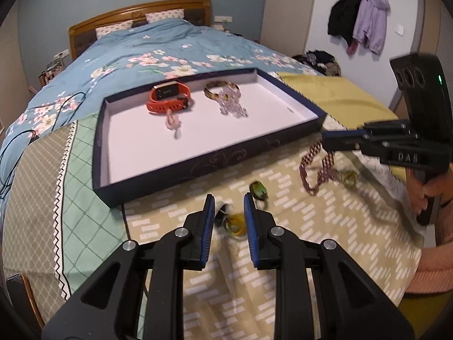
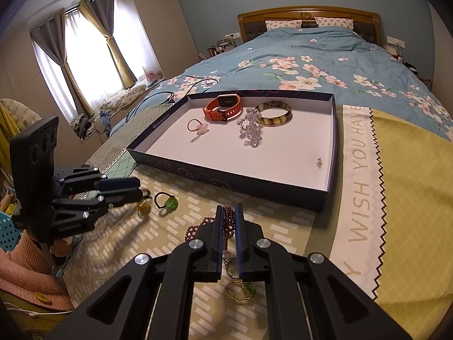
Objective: Organize jewelry
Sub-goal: 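Grasp the black ring with the left gripper while the right gripper grasps the dark red beaded bracelet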
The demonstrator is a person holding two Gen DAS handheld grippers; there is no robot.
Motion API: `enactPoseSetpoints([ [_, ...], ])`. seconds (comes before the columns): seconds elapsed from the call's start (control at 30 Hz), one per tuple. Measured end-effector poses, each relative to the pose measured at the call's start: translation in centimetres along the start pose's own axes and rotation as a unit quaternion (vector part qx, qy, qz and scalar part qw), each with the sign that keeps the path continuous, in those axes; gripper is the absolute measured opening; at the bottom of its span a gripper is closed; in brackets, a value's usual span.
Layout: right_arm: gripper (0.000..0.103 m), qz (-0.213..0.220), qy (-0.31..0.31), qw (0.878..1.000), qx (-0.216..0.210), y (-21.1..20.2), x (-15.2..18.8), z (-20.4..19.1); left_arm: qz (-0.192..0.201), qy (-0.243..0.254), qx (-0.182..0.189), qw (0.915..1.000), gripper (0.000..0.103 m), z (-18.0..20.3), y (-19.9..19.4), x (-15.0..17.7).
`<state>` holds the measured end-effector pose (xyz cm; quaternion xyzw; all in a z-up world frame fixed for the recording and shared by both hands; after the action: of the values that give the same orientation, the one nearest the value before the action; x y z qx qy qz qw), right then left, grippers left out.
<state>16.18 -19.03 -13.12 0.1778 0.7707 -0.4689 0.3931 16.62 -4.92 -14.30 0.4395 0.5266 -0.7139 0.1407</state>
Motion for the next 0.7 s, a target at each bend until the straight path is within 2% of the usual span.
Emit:
enactPoseSetpoints([
  [0.07,0.006,0.0,0.0,1.0,-0.001,0.0,0.0,0.0,-0.005,0.0,-0.002,1.0,0.023,-0.1,0.2,0.4],
  [0.23,0.006,-0.001,0.003,1.0,-0.002,0.0,0.1,0.0,-0.01,-0.007,0.001,0.9999,0.036,-0.4,-0.1,0.9],
  [0.6,0.006,0.009,0.0,1.0,-0.009,-0.3,-0.5,-0.3,-0.018,-0.038,-0.007,0.9991,0.037,-2.6,0.0,1.2],
  [0.7,0.006,0.011,-0.001,1.0,-0.01,-0.4,-0.6,-0.5,-0.013,-0.058,0.003,0.9982,0.036,-3.2,-0.4,0.8],
])
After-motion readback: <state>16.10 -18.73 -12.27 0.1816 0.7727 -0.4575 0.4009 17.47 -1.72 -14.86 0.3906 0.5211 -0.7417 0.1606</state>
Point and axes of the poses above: each gripper's, at about its wrist camera, not at the fingertips, and y roughly the way its jaws point, z to its right, x to its underside, the point moved 8 cm from there along y, roughly the way its jaws point, and after that the axes turned 8 degrees about z, right-handed, at the moved point
